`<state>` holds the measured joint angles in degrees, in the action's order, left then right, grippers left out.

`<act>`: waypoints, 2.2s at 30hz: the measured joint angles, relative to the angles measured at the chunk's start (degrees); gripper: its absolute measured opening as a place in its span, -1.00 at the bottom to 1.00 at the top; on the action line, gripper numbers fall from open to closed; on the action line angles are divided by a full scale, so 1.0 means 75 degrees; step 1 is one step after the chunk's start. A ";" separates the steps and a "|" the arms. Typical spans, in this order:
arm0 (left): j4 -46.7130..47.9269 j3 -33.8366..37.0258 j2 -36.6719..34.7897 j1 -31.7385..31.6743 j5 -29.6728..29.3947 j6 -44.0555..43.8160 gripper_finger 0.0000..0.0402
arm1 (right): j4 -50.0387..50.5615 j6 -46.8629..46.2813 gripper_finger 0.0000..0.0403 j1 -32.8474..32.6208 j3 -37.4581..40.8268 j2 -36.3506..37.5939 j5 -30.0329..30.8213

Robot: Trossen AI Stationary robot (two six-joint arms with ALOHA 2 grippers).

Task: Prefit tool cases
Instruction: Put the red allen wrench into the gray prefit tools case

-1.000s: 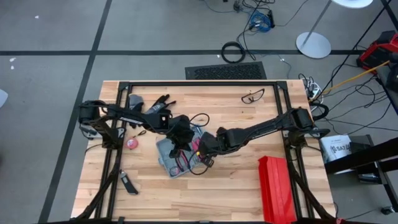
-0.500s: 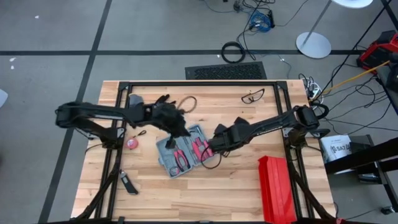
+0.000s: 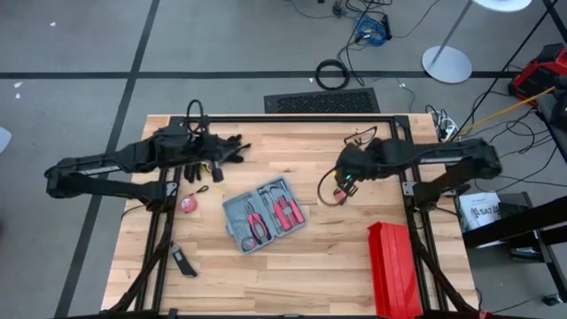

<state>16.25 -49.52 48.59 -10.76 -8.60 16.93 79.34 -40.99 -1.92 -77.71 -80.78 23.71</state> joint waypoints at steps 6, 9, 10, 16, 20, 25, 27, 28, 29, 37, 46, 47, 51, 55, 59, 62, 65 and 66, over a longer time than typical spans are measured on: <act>0.0067 0.0156 0.0196 -0.0131 -0.0546 -0.0206 -1.00 | -0.1874 0.0869 -1.00 0.0445 0.1821 0.1225 -0.0195; 0.0107 0.0251 0.0319 -0.0129 -0.0892 -0.0213 -1.00 | -0.2532 0.0941 -0.98 0.0520 0.2662 0.1423 -0.0227; 0.0070 0.0269 0.0343 -0.0134 -0.0945 -0.0215 -1.00 | -0.2605 0.0939 -0.96 0.0542 0.2884 0.1443 -0.0288; 0.0024 0.0492 0.0424 -0.0135 -0.1061 -0.0619 -1.00 | -0.2878 0.0513 -0.74 0.0767 0.3708 0.1453 -0.1627; 0.0063 0.0664 0.0427 -0.0135 -0.1062 -0.0886 -1.00 | -0.3031 0.0502 -0.57 0.0800 0.3857 0.1453 -0.1923; 0.0063 0.0664 0.0423 -0.0135 -0.0900 -0.1223 -1.00 | -0.3909 0.0768 -0.37 0.0996 0.3913 0.1378 -0.2511; 0.0073 0.0664 0.0426 -0.0097 -0.0824 -0.1271 -1.00 | -0.4140 0.0829 -0.29 0.1100 0.3913 0.1241 -0.2611; 0.0068 0.0664 0.0439 -0.0083 -0.0788 -0.1317 -1.00 | -0.4248 0.0845 -0.26 0.1165 0.3913 0.1158 -0.2618; 0.0059 0.0662 0.0461 -0.0067 -0.0736 -0.1356 -1.00 | -0.4319 0.0911 -0.23 0.1237 0.3913 0.1069 -0.2637; 0.0085 0.0662 0.0722 0.0214 -0.0623 -0.1423 -1.00 | -0.4408 0.1508 -0.08 0.1563 0.3913 -0.0059 -0.3274; 0.0070 0.0662 0.1343 0.0361 -0.0609 -0.1630 -1.00 | -0.5186 0.2098 -0.06 0.1562 0.3916 -0.1188 -0.3393; 0.0066 0.0662 0.1435 0.0361 -0.0610 -0.1633 -1.00 | -0.5300 0.2147 -0.06 0.1560 0.3916 -0.1260 -0.3395; -0.0066 0.0662 0.1812 0.0361 -0.0610 -0.1647 -1.00 | -0.5536 0.2218 -0.17 0.1563 0.3916 -0.1504 -0.3411; -0.0099 0.0662 0.2017 0.0361 -0.0689 -0.1624 -1.00 | -0.5567 0.2216 -0.59 0.1560 0.3916 -0.1545 -0.3422; -0.0099 0.0662 0.2024 0.0355 -0.0889 -0.1624 -1.00 | -0.5678 0.2195 -0.91 0.1560 0.3916 -0.1278 -0.3442; -0.0007 0.0662 0.2010 0.0355 -0.1012 -0.1635 -1.00 | -0.5788 0.1999 -0.92 0.1560 0.3921 -0.0754 -0.3892; 0.0212 0.0659 0.2001 0.0378 -0.1045 -0.1650 -1.00 | -0.6660 0.1742 -0.92 0.1492 0.3922 -0.0117 -0.4678; 0.0324 0.0659 0.2001 0.0420 -0.1040 -0.1653 -1.00 | -0.7149 0.1676 -0.92 0.1468 0.3922 0.0002 -0.5090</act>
<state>18.68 -44.58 63.59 -7.61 -16.39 4.54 25.72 -28.42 9.09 -48.29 -80.77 -14.47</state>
